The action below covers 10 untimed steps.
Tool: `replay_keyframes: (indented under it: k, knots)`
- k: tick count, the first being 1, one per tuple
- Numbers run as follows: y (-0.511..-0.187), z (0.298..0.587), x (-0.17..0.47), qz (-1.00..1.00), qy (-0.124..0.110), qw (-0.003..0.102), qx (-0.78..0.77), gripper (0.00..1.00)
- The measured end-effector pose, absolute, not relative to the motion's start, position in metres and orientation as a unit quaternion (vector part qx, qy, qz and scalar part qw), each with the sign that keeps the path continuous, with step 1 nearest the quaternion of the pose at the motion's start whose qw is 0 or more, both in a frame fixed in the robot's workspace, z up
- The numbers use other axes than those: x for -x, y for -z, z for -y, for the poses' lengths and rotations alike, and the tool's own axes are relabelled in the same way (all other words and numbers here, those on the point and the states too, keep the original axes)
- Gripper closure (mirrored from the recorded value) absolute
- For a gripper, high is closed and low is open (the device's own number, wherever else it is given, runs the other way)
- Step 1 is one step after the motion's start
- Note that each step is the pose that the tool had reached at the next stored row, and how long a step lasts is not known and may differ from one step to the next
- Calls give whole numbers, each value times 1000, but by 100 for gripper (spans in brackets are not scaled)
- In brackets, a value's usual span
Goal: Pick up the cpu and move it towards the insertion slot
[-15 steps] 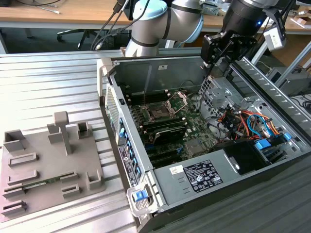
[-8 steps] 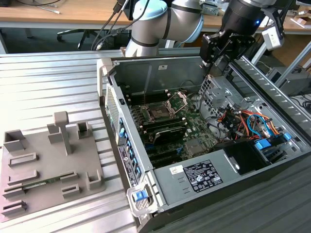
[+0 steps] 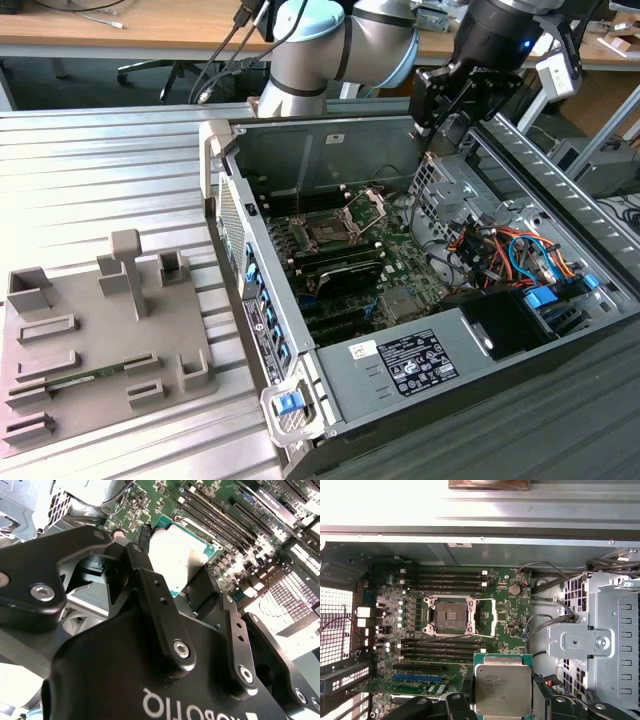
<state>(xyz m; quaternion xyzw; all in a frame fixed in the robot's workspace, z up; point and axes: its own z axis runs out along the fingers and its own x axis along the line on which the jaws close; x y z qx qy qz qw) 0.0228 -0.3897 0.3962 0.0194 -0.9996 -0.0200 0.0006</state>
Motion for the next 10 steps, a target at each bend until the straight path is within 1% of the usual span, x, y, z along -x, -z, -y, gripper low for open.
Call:
replay_keyframes:
  k: [10]
  knots:
    - [-395,383,-20,1000,20,1,-20,45]
